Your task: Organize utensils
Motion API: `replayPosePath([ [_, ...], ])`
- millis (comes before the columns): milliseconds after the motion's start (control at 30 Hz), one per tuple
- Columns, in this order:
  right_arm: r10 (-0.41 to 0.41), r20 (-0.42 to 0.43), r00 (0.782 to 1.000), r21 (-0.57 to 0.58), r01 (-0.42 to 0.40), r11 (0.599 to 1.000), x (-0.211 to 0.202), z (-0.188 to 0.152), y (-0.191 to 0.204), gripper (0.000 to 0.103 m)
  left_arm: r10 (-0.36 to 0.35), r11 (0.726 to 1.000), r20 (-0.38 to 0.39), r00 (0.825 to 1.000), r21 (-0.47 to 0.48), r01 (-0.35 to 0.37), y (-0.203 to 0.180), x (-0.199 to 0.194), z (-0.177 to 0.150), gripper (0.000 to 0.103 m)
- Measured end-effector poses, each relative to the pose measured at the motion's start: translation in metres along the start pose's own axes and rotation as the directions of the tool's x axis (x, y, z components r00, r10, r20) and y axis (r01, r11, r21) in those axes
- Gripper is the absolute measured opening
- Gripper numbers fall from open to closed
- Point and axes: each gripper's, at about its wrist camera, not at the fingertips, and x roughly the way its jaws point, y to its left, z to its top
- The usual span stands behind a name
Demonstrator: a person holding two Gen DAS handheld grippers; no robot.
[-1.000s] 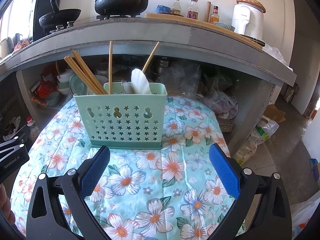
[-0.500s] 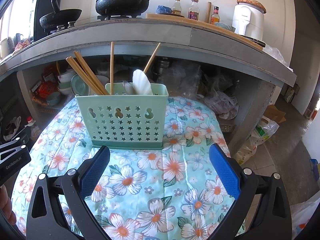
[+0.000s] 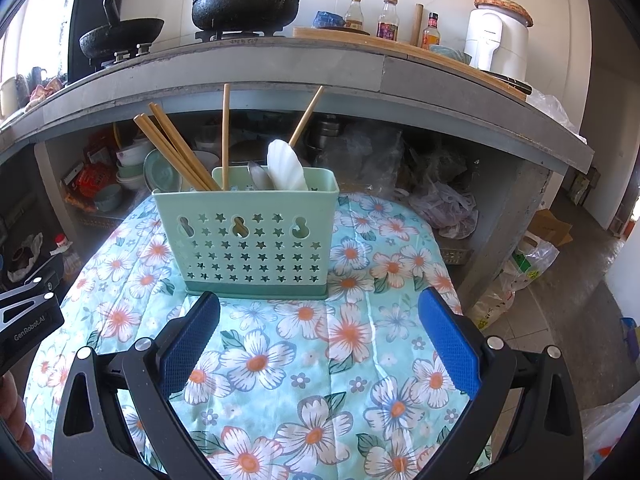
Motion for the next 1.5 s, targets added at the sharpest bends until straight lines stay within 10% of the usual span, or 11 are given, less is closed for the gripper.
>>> replayPosePath([
  [1500, -0.013, -0.004, 1.0, 0.012, 0.013, 1.0, 0.0003, -0.0004, -0.0096, 0.097, -0.015, 1.0, -0.009, 1.0, 0.007, 0.015, 0.0013, -0.0002, -0.0022, 0.095],
])
